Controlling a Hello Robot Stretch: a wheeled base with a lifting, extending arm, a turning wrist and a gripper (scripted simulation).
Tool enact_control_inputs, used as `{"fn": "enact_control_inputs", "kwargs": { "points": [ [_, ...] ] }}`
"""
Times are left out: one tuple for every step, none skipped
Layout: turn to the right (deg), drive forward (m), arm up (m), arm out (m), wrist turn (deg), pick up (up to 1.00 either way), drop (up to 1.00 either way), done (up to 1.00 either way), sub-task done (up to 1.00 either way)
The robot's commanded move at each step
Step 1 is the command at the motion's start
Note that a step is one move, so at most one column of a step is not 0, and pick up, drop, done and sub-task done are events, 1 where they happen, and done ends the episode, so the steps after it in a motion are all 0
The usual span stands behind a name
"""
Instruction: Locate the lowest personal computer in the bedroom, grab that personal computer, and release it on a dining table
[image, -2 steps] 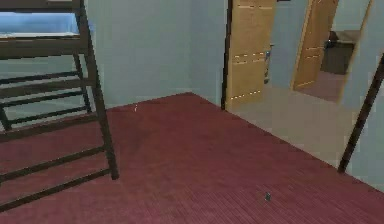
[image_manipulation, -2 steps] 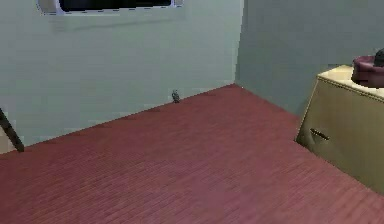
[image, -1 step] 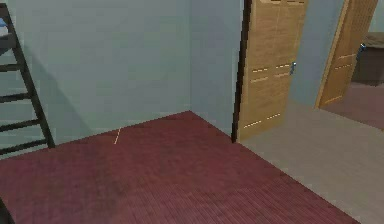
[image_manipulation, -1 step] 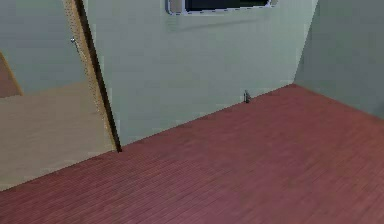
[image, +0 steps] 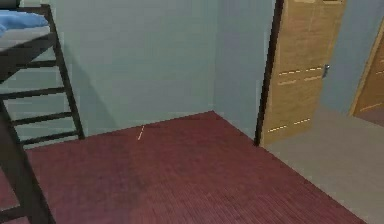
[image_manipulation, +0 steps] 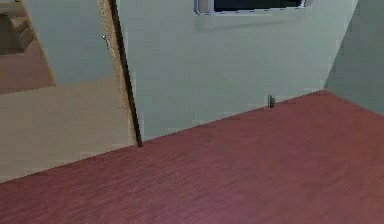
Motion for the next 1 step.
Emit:
{"fn": "enact_control_inputs", "kwargs": {
  "points": [
    [0.0,0.15,0.0,0.0,0.0,0.0,0.0,0.0,0.0]
  ]
}}
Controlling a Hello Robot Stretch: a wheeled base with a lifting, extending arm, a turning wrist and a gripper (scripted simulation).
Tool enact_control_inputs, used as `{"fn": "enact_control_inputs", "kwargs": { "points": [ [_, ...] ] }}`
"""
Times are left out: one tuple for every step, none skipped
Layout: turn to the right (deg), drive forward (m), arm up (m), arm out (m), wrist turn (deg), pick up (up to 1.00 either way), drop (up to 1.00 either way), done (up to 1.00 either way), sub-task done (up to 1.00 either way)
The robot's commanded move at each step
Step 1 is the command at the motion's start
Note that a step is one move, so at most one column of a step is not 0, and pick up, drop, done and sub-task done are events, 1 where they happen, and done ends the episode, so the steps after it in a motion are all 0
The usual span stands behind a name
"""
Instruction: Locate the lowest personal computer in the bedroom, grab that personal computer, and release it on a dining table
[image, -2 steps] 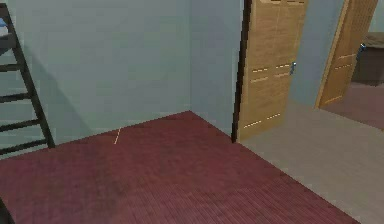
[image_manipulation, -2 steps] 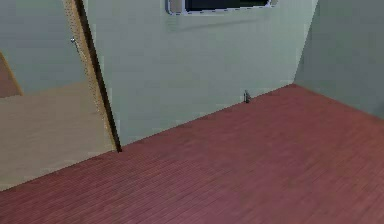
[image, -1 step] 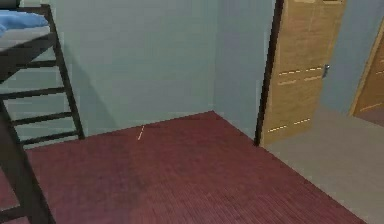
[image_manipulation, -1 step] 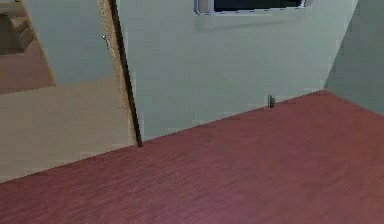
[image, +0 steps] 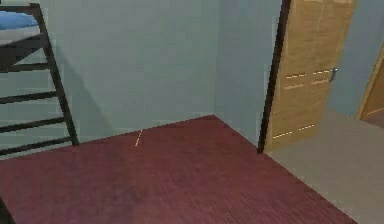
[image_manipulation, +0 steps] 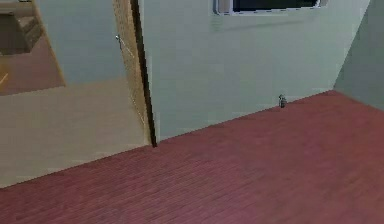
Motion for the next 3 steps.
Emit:
{"fn": "enact_control_inputs", "kwargs": {
  "points": [
    [18.0,0.0,0.0,0.0,0.0,0.0,0.0,0.0,0.0],
    [0.0,0.5,0.0,0.0,0.0,0.0,0.0,0.0,0.0],
    [30.0,0.0,0.0,0.0,0.0,0.0,0.0,0.0,0.0]
  ]
}}
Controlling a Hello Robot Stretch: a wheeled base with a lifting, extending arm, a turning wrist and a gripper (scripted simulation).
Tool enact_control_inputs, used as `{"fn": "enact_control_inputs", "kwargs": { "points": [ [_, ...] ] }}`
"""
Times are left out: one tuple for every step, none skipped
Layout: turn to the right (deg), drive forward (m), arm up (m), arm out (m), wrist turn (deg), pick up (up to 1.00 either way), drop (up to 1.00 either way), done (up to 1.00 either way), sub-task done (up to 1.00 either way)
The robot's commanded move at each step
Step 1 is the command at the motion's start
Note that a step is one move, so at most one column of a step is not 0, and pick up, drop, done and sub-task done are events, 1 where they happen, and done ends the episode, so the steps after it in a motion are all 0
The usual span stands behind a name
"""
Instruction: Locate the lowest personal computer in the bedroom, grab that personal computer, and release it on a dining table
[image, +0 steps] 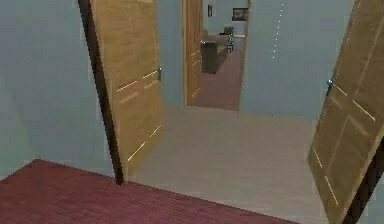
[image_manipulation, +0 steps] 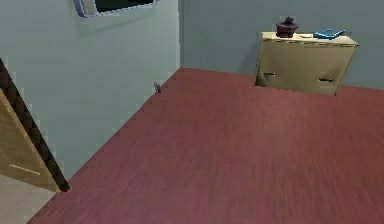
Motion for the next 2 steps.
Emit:
{"fn": "enact_control_inputs", "kwargs": {
  "points": [
    [0.0,0.5,0.0,0.0,0.0,0.0,0.0,0.0,0.0],
    [45.0,0.0,0.0,0.0,0.0,0.0,0.0,0.0,0.0]
  ]
}}
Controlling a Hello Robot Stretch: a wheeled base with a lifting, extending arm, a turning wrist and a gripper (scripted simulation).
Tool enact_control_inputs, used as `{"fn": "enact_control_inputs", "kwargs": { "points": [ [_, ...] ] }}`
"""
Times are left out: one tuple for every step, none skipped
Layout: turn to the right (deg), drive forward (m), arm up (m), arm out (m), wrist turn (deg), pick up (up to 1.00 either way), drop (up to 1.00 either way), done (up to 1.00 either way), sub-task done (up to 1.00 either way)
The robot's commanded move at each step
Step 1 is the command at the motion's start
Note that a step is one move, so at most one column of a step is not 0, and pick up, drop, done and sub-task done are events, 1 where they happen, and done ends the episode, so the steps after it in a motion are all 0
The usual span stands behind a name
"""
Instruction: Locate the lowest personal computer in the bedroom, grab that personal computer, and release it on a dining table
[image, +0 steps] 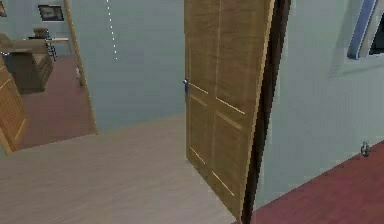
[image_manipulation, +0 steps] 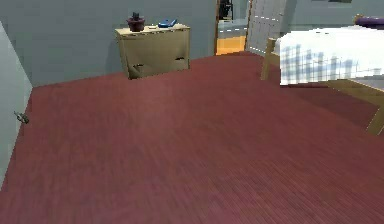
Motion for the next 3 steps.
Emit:
{"fn": "enact_control_inputs", "kwargs": {
  "points": [
    [21.0,0.0,0.0,0.0,0.0,0.0,0.0,0.0,0.0],
    [0.0,0.6,0.0,0.0,0.0,0.0,0.0,0.0,0.0],
    [-45.0,0.0,0.0,0.0,0.0,0.0,0.0,0.0,0.0]
  ]
}}
